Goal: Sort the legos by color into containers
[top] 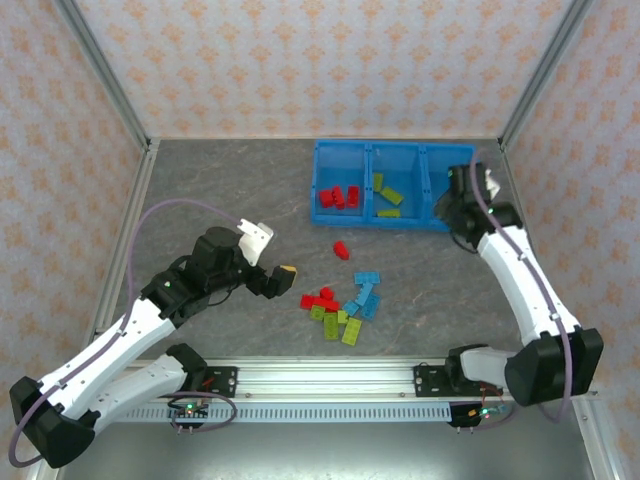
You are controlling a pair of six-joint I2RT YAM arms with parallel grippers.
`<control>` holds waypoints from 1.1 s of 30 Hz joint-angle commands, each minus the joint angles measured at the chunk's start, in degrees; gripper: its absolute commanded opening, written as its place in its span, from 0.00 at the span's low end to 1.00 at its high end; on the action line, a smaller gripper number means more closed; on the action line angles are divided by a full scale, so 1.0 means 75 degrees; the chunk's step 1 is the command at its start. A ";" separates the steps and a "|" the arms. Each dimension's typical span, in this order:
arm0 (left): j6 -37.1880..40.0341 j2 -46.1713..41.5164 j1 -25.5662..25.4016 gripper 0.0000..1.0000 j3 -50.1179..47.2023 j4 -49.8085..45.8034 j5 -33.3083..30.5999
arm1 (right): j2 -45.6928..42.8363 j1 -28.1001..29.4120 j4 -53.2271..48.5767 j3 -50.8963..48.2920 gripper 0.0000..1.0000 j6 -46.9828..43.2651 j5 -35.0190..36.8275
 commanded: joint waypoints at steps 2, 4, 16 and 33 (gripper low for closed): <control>-0.0075 0.0012 -0.0062 1.00 0.0098 0.0140 0.0013 | 0.1896 -0.0915 -0.0001 0.1176 0.31 -0.1066 -0.0522; -0.0114 -0.0017 -0.0064 1.00 0.0155 0.0053 0.0012 | 0.2806 -0.1046 -0.0106 0.1809 0.29 -0.1179 -0.0727; -0.2460 0.0094 -0.0105 1.00 -0.0067 0.0623 -0.0453 | 0.4509 -0.1294 -0.0884 0.3852 0.56 -0.1249 -0.1012; -0.5355 0.5225 -0.1611 0.99 0.2786 -0.0041 -0.2297 | -0.0362 0.0626 -0.1719 0.0636 0.68 -0.0904 -0.4084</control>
